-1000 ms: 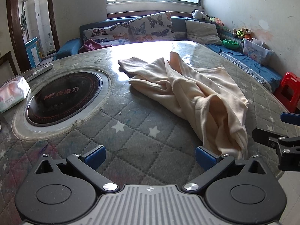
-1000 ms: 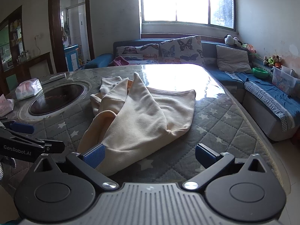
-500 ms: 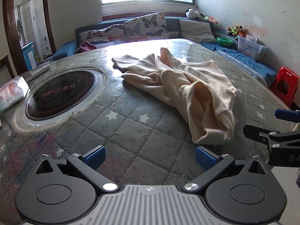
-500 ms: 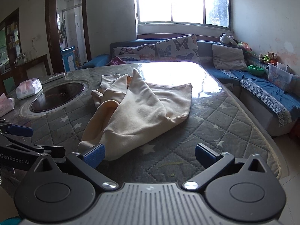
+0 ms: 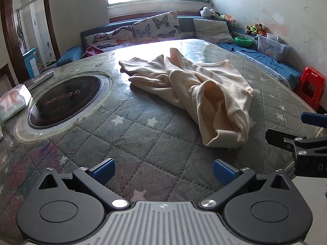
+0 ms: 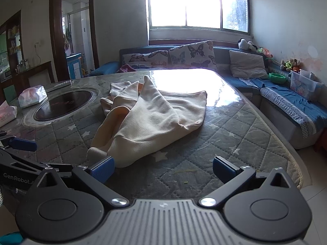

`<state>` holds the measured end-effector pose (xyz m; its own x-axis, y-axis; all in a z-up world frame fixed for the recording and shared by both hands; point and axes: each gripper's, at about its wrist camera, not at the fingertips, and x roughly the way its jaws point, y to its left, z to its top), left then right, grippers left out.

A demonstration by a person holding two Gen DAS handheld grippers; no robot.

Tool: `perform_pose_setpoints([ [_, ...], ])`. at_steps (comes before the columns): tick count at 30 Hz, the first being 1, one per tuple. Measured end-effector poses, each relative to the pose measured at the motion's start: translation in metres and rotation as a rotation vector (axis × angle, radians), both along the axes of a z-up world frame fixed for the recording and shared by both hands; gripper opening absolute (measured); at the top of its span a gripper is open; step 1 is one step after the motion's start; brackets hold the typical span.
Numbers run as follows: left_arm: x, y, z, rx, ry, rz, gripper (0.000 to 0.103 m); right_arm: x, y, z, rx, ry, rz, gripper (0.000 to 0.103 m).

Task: Fold clothes

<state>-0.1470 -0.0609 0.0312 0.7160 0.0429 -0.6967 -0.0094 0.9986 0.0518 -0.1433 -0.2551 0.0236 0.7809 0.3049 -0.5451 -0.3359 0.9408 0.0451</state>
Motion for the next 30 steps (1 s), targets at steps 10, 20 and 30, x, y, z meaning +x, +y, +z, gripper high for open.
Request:
perform_pose_setpoints([
  [10, -0.0014, -0.0036, -0.0002, 0.007, 0.003, -0.008, 0.103, -0.0012, 0.0005, 0.0003, 0.003, -0.006, 0.000, 0.103],
  [20, -0.0012, -0.0052, -0.0013, 0.009, 0.006, -0.015, 0.103, -0.0021, 0.0018, 0.0004, 0.001, -0.005, 0.004, 0.103],
  [30, 0.0022, -0.0053, -0.0018, 0.010, 0.013, -0.021, 0.103, 0.0013, 0.0036, 0.0018, -0.001, -0.001, 0.011, 0.103],
])
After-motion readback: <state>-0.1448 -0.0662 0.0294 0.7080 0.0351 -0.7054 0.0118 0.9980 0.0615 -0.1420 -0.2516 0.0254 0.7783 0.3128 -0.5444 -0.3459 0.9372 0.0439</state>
